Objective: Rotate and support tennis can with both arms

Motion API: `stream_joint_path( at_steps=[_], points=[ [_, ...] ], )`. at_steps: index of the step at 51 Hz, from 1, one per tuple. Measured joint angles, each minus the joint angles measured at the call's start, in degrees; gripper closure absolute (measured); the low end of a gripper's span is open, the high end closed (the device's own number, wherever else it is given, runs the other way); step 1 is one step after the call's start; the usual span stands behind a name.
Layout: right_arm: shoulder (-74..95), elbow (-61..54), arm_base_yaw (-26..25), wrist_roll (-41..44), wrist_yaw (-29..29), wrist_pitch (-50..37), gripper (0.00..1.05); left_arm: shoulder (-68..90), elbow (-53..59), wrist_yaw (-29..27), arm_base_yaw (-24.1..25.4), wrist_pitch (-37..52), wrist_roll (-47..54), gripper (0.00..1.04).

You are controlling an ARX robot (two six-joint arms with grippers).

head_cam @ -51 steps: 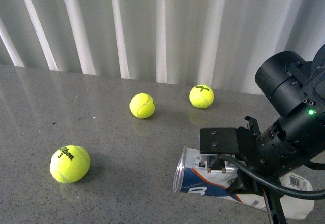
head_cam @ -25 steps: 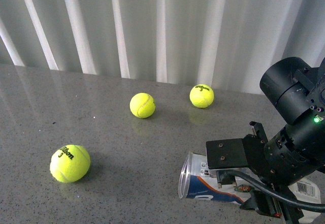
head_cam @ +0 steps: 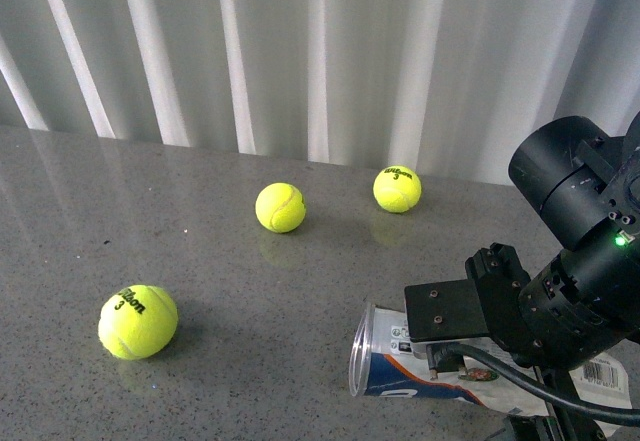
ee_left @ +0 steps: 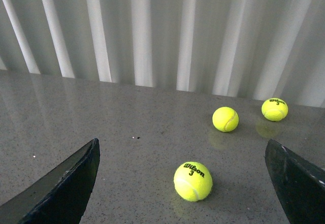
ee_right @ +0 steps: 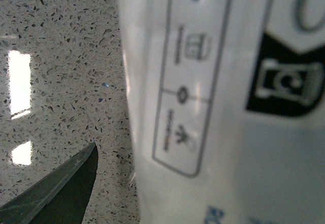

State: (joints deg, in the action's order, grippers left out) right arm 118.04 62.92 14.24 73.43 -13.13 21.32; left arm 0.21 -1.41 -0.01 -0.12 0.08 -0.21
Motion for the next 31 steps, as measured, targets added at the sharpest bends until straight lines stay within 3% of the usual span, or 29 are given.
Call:
stream_joint_path(
  at_steps=[31],
  points=[
    [-4.44, 1.33, 0.17, -0.15, 0.77, 2.23, 0.07, 0.00, 0.00, 0.00, 0.00, 0.00, 0.00, 0.07]
  ],
)
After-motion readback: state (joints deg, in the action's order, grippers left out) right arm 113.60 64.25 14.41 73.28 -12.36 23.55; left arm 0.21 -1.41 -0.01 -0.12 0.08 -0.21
